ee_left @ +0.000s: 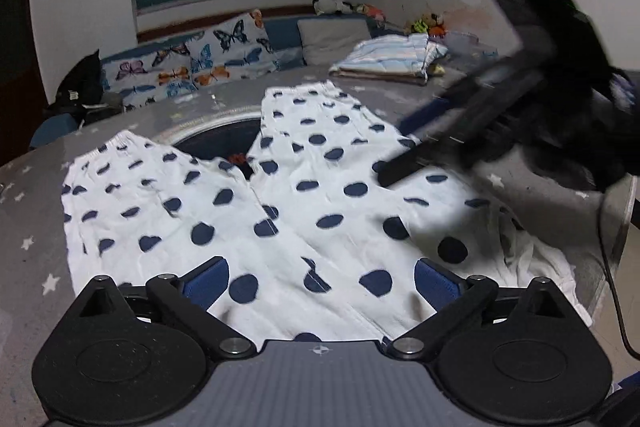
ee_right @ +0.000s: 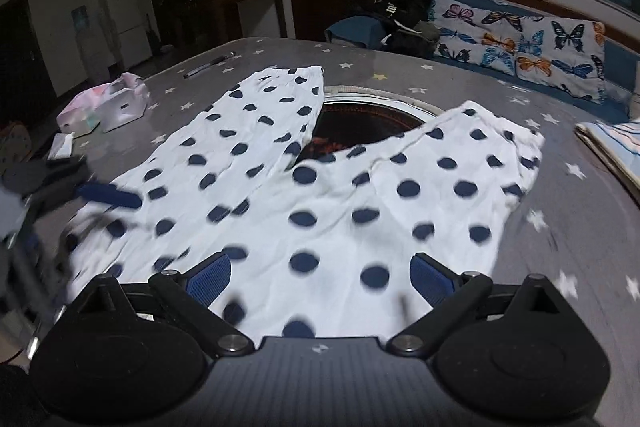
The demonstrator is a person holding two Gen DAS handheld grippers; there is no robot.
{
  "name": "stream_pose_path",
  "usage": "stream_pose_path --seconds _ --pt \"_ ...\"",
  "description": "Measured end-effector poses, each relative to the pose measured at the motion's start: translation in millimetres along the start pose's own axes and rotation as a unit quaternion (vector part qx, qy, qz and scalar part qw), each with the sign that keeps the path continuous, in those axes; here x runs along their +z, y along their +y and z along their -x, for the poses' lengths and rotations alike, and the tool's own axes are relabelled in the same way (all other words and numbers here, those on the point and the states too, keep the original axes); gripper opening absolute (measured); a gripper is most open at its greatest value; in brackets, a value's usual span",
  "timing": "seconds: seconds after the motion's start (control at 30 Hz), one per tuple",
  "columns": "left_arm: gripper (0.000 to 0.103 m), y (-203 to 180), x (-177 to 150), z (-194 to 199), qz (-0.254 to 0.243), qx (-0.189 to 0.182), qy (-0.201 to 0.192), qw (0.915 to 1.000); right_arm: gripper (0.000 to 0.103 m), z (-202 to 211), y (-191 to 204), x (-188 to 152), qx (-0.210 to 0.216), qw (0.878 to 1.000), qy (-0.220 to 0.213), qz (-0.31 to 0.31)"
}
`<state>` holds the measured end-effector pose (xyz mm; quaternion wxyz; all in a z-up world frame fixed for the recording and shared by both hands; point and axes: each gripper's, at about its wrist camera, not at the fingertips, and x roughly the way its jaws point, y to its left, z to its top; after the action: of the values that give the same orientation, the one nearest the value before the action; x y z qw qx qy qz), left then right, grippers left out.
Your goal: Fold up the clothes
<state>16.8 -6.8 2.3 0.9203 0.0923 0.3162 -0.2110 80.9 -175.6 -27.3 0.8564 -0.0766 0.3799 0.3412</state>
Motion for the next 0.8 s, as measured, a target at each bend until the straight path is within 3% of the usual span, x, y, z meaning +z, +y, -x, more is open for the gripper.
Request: stream_pose_path --seconds 0.1,0.2,0.43,0.7,0.8 --pt "0.101 0 -1 1 -0.01 0.011 0.015 0.9998 0.098 -22 -10 12 0.008 1.0 0.011 -0.005" --pt "0.101 2 -1 8 -0.013 0.024 0.023 0.9994 0.098 -28 -22 8 -0.01 1.0 0.017 -0.019" --pt "0.103 18 16 26 0.045 0.012 -0.009 0.9989 0.098 -17 -51 7 -0.025 0.998 0.008 -0.053" --pt "0.103 16 3 -11 0.085 -0.007 0.063 0.9943 0.098 -47 -58 38 -0.01 0.999 0.009 -0.034" --pt "0.103 15 -5 -12 0.082 -0.006 0.065 0.9945 0.098 -60 -71 44 -0.021 0.999 0.01 -0.035"
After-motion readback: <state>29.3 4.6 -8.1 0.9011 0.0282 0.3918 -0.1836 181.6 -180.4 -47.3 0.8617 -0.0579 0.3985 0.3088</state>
